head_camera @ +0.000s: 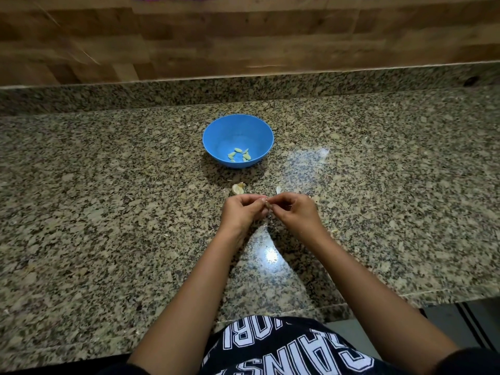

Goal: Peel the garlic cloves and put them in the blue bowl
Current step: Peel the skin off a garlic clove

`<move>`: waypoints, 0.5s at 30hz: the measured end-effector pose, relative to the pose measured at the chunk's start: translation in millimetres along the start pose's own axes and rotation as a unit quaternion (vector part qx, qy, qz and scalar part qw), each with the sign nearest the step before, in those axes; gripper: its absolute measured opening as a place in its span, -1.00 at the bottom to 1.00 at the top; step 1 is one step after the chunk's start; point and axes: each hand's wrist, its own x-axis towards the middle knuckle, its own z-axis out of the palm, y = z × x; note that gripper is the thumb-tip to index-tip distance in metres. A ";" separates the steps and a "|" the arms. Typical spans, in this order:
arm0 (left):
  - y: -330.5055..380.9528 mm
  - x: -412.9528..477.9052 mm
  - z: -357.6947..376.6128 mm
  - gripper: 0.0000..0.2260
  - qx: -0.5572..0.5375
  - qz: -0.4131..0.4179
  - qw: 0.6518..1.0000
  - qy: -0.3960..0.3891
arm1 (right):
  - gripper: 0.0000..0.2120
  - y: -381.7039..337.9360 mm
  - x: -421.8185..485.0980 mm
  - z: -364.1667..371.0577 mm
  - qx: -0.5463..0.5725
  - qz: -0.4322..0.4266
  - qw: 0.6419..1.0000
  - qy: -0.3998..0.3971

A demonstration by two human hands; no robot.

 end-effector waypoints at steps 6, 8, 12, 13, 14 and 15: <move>5.4 -2.9 1.3 -0.92 -0.014 -0.014 1.000 -0.021 | -0.87 -2.3 -2.9 -2.1 -0.055 -0.045 0.997 0.016; 6.7 -3.4 2.1 -0.90 -0.004 -0.015 1.000 -0.015 | -0.87 -2.3 -3.9 -1.7 -0.062 -0.052 0.997 0.021; 4.8 -3.6 4.3 -0.90 0.052 0.006 0.998 0.015 | -0.88 1.2 -3.7 3.5 -0.083 -0.063 0.994 0.037; 4.1 -3.3 5.1 -0.91 0.078 0.018 0.997 0.022 | -0.88 2.1 -3.7 4.6 -0.072 -0.058 0.995 0.044; 4.4 -3.5 5.9 -0.92 0.105 0.030 0.994 0.030 | -0.89 2.5 -3.8 5.8 -0.050 -0.048 0.996 0.050; 5.0 -2.9 6.7 -0.93 0.132 0.040 0.990 0.037 | -0.89 2.4 -4.6 6.7 -0.023 -0.036 0.998 0.055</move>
